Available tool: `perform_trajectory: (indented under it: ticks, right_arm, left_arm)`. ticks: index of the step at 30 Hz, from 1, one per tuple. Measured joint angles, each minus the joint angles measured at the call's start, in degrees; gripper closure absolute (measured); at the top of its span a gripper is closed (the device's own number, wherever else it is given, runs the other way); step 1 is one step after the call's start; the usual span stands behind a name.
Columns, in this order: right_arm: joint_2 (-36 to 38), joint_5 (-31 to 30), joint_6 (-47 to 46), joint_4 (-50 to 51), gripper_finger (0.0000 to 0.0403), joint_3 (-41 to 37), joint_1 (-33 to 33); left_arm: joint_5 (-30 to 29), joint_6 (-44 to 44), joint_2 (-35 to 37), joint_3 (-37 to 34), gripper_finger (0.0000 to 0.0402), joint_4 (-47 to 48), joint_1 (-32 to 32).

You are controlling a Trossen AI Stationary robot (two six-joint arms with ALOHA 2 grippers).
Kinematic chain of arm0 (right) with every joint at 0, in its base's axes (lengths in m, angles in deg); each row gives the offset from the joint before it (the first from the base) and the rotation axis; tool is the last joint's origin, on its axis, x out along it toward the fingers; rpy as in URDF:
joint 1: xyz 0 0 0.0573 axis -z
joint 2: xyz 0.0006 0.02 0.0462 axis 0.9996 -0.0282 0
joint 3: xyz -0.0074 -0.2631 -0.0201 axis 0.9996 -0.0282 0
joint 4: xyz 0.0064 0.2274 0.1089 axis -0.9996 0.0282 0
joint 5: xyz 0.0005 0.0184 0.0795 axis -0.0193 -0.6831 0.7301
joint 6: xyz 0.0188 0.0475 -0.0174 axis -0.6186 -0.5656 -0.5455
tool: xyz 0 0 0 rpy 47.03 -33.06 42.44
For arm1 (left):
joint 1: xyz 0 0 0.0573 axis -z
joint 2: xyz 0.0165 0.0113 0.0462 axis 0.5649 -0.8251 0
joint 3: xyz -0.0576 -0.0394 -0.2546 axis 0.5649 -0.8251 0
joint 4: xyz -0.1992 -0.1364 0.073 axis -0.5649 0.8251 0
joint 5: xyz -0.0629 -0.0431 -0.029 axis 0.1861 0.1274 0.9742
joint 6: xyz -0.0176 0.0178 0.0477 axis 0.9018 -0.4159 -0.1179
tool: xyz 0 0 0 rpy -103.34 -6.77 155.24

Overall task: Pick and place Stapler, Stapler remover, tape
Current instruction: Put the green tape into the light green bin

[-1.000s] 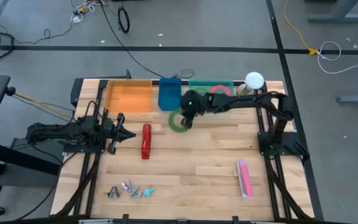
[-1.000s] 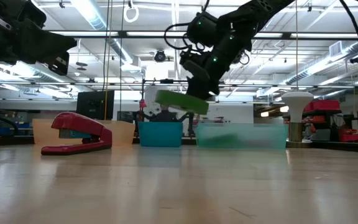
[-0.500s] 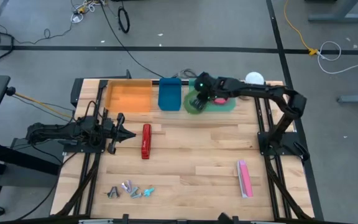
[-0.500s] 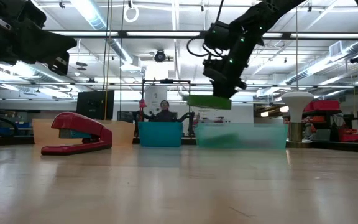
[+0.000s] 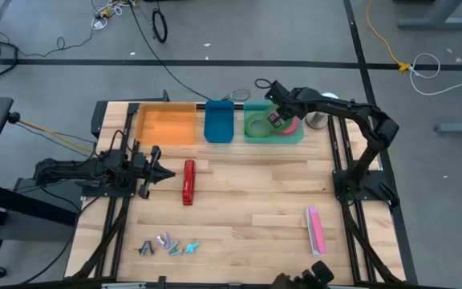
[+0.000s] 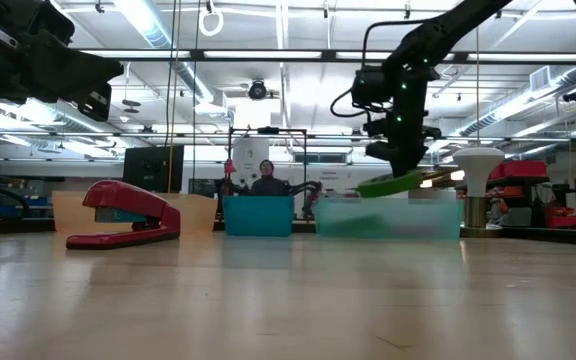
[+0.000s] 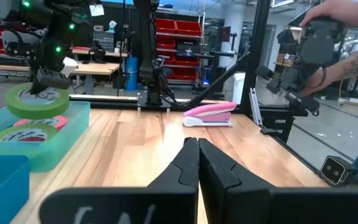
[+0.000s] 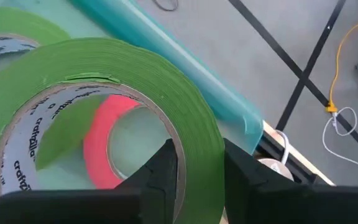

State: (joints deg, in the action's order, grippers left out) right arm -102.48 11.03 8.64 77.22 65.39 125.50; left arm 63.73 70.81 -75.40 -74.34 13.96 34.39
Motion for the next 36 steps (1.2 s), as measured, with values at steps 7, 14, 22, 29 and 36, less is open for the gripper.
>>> perform_trajectory:
  ticks: [7, 14, 22, 29, 36]
  right_arm:
    - [0.0, 0.2, 0.2, -1.0, 0.0311, -5.3, 0.7]
    - [0.2, 0.0, -1.8, -4.2, 0.0310, -7.3, 0.7]
    - [0.3, 0.1, -3.7, -8.7, 0.0313, -7.4, 0.7]
    - [0.3, 1.0, -4.1, -10.6, 0.0313, -7.4, 0.7]
    - [0.3, 1.8, -5.6, -9.4, 0.0269, -7.4, 0.7]
  left_arm:
    - [0.0, 0.0, 0.0, 0.0, 0.0399, 0.0, 0.0]
    - [0.0, 0.0, 0.0, 0.0, 0.0399, 0.0, 0.0]
    - [0.0, 0.0, 0.0, 0.0, 0.0399, 0.0, 0.0]
    - [0.0, 0.0, 0.0, 0.0, 0.0399, 0.0, 0.0]
    - [0.0, 0.0, 0.0, 0.0, 0.0399, 0.0, 0.0]
